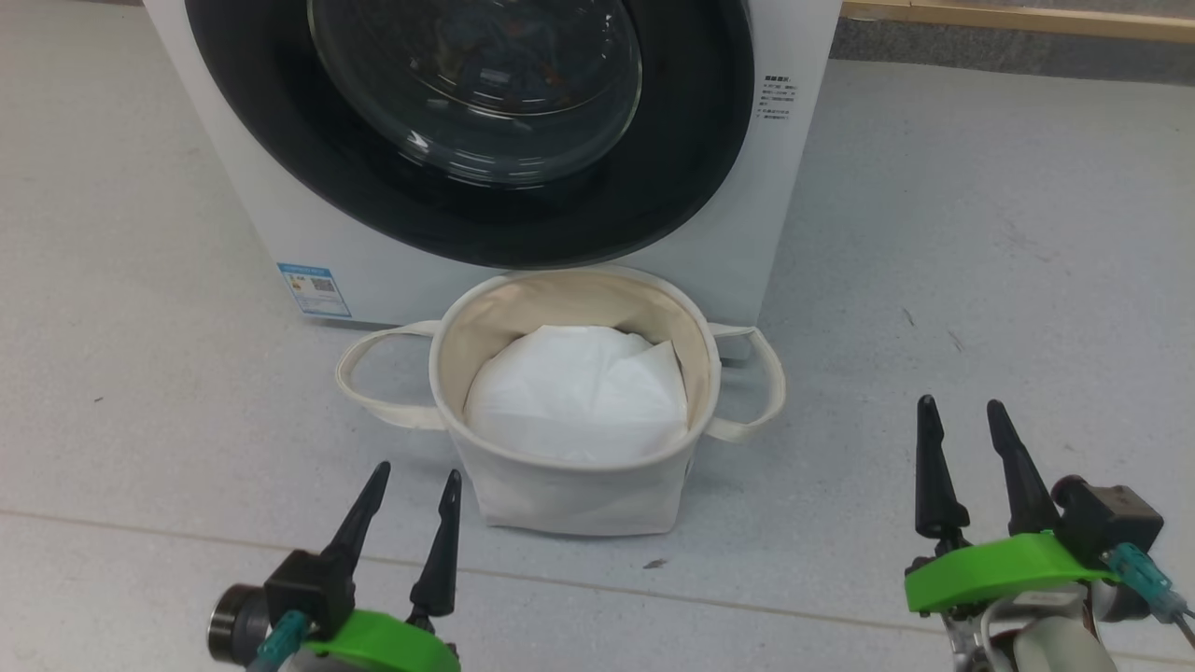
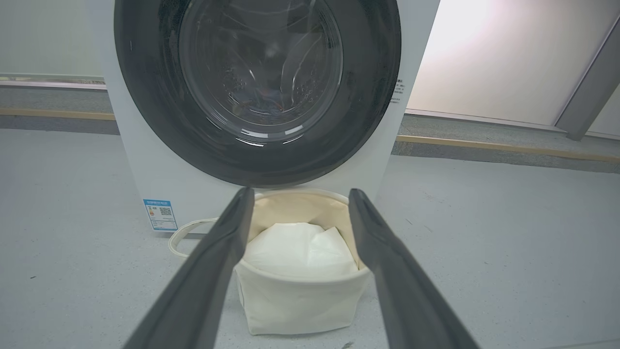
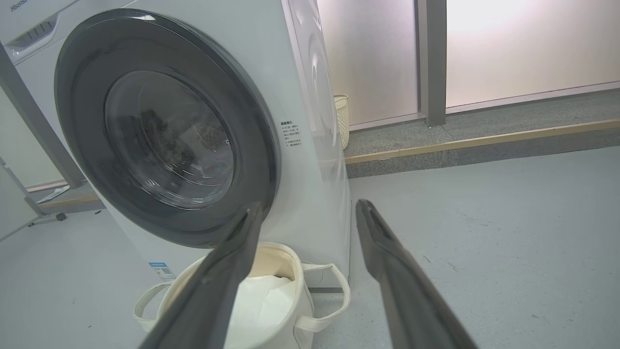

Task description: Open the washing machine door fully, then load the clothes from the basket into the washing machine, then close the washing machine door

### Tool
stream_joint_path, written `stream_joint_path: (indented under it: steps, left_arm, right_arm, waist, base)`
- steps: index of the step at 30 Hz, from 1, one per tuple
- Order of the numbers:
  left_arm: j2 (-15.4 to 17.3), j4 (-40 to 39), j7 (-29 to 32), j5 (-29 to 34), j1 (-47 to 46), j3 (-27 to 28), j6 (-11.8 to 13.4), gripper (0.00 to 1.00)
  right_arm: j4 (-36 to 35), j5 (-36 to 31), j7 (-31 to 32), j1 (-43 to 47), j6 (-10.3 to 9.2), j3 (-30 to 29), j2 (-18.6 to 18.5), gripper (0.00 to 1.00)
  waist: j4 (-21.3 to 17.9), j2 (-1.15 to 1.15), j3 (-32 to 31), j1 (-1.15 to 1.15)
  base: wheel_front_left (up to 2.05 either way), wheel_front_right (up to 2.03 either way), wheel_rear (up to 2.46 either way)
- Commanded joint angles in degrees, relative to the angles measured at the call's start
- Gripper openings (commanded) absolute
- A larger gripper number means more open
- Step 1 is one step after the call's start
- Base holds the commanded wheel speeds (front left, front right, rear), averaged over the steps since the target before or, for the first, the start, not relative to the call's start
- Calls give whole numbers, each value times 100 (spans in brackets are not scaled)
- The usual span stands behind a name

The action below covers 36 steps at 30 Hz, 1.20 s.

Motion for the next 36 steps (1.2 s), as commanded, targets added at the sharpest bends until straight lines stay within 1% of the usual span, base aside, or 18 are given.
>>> stream_joint_path:
  steps: [1,36]
  left_arm:
    - [82,-168,-68,25,-159,160,19,100]
    - [82,-200,-68,75,-116,197,33,100]
  right_arm:
    - [-142,39,12,-132,-8,119,-1,100]
    - [-6,89,12,-132,-8,131,-1,100]
  waist:
    - [-1,0,7,0]
    - [-13,0,-102,0]
  base:
    - [0,0,0]
    - [0,0,0]
